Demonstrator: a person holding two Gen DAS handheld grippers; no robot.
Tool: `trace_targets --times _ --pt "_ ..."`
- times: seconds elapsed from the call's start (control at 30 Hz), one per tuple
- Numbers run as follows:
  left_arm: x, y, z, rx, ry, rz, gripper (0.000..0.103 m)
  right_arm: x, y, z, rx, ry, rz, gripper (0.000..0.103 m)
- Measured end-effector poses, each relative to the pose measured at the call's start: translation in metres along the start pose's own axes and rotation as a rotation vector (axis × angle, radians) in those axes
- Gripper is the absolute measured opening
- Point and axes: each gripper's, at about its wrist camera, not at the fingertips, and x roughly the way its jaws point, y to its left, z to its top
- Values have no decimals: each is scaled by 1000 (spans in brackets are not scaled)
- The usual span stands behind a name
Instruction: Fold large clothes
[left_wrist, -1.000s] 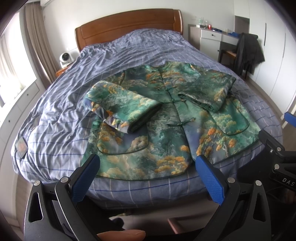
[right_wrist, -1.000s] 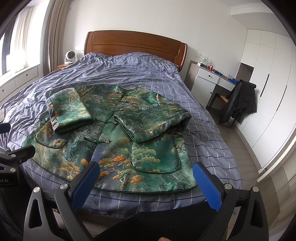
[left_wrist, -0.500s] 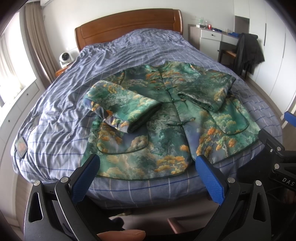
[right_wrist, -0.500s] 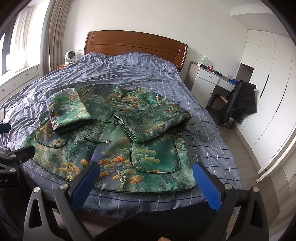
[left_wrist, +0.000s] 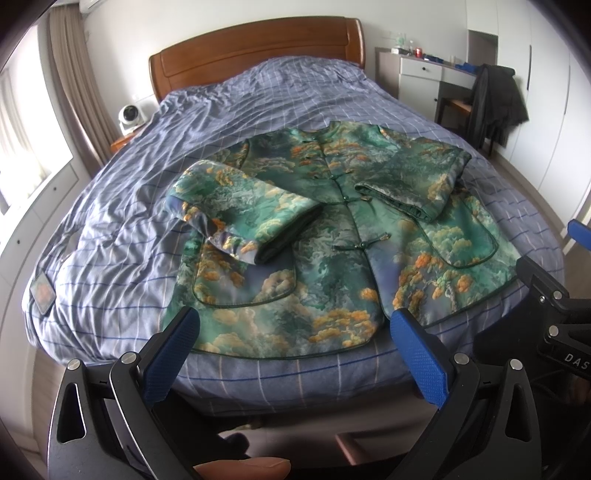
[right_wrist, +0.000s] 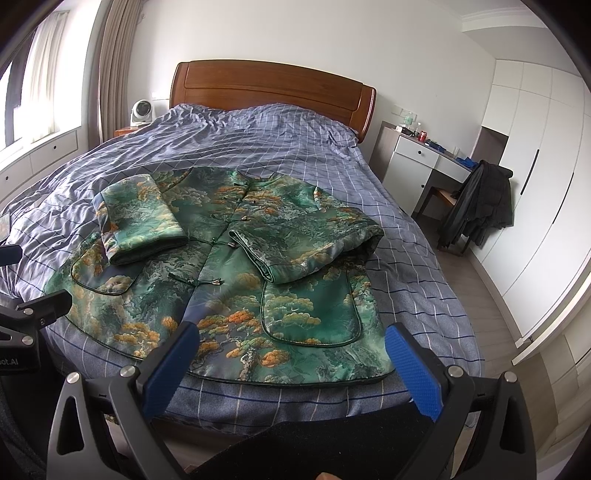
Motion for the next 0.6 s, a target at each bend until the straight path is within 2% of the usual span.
trace_targets --times 0.6 --pt "2 -1 -3 8 -4 8 103 0 1 0 -1 4 1 102"
